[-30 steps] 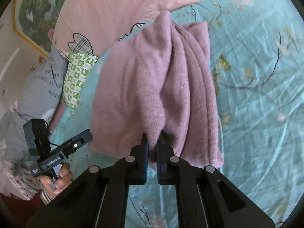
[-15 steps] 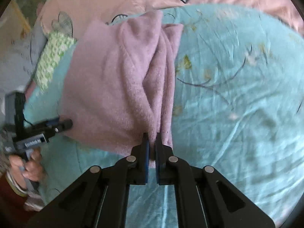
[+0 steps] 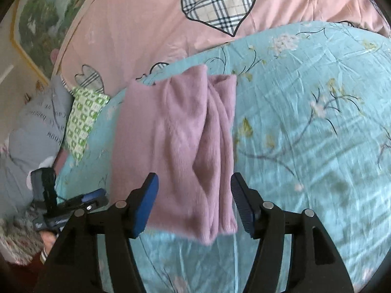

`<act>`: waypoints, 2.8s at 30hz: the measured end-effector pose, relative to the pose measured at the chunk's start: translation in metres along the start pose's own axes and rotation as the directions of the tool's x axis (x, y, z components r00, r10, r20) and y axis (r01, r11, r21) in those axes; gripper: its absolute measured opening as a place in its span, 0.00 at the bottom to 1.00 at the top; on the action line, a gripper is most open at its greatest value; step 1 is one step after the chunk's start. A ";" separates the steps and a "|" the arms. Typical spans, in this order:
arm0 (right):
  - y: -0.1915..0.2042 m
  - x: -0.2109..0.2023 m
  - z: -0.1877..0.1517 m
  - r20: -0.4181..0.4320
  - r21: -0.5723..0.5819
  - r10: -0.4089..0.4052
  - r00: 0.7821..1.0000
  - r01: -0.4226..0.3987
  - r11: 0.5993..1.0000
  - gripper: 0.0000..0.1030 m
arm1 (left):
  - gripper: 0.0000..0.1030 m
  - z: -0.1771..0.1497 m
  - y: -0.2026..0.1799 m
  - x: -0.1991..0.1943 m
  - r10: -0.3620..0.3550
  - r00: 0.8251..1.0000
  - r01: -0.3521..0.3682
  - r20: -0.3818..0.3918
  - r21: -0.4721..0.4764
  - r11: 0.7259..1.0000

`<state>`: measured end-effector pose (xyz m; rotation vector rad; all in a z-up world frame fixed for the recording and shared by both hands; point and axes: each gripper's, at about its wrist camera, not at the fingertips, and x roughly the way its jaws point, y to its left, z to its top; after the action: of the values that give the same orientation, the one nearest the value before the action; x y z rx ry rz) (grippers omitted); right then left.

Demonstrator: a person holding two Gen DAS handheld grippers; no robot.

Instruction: Fold small clothes

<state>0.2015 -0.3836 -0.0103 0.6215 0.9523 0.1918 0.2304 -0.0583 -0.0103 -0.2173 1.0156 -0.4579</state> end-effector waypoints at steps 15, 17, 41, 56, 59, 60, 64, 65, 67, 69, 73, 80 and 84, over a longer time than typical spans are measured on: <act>-0.015 0.089 0.037 -0.116 -0.052 -0.118 0.986 0.113 0.992 0.81 | 0.79 0.072 0.014 0.066 -0.013 0.999 0.011 -0.035 -0.070 0.997; -0.025 0.092 0.037 -0.120 -0.018 -0.098 0.988 0.096 0.995 0.81 | 0.82 0.074 0.011 0.077 0.001 0.999 -0.003 -0.044 -0.052 0.999; -0.036 0.100 0.027 -0.099 0.132 0.142 0.985 -0.129 0.983 0.38 | 0.39 0.073 -0.004 0.086 -0.066 0.998 0.067 0.014 -0.067 0.996; 0.104 0.054 -0.042 -0.069 0.038 0.392 0.917 -0.391 0.920 0.33 | 0.35 -0.022 0.063 -0.100 -0.019 0.989 0.046 0.144 -0.184 0.982; 0.132 0.065 -0.071 -0.100 0.021 0.432 0.896 -0.432 0.901 0.33 | 0.36 -0.051 0.081 -0.127 0.026 0.989 -0.001 0.147 -0.169 0.986; 0.137 0.071 -0.080 -0.110 0.025 0.443 0.890 -0.443 0.896 0.33 | 0.36 -0.059 0.086 -0.132 0.034 0.989 -0.010 0.145 -0.162 0.987; 0.136 0.098 -0.112 -0.163 0.088 0.428 0.889 -0.419 0.904 0.33 | 0.38 -0.090 0.109 -0.126 0.038 0.996 -0.024 0.077 -0.175 0.984; 0.130 0.104 -0.119 -0.181 0.105 0.410 0.894 -0.397 0.912 0.34 | 0.42 -0.097 0.114 -0.120 0.057 0.997 -0.046 0.060 -0.182 0.982; 0.118 0.109 -0.130 -0.177 0.137 0.386 0.905 -0.366 0.921 0.37 | 0.49 -0.106 0.121 -0.114 0.072 0.996 -0.061 0.056 -0.183 0.981; 0.115 0.105 -0.134 -0.163 0.166 0.394 0.905 -0.368 0.915 0.41 | 0.55 -0.110 0.124 -0.116 0.072 0.995 -0.058 0.067 -0.194 0.979; 0.115 0.085 -0.123 -0.144 0.126 0.325 0.935 -0.308 0.943 0.47 | 0.63 -0.112 0.128 -0.131 0.096 0.992 -0.080 0.080 -0.177 0.981; 0.128 0.058 -0.096 -0.067 0.059 0.305 0.950 -0.301 0.952 0.47 | 0.66 -0.085 0.141 -0.142 0.147 0.980 -0.113 0.133 -0.230 0.967; 0.143 0.083 -0.093 -0.117 0.038 0.268 0.956 -0.266 0.963 0.44 | 0.67 -0.068 0.145 -0.125 0.179 0.977 -0.145 0.119 -0.245 0.958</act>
<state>0.1908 -0.1950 -0.0258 0.7658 0.9857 0.4649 0.1557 0.1309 -0.0046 -0.3703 0.9404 -0.1686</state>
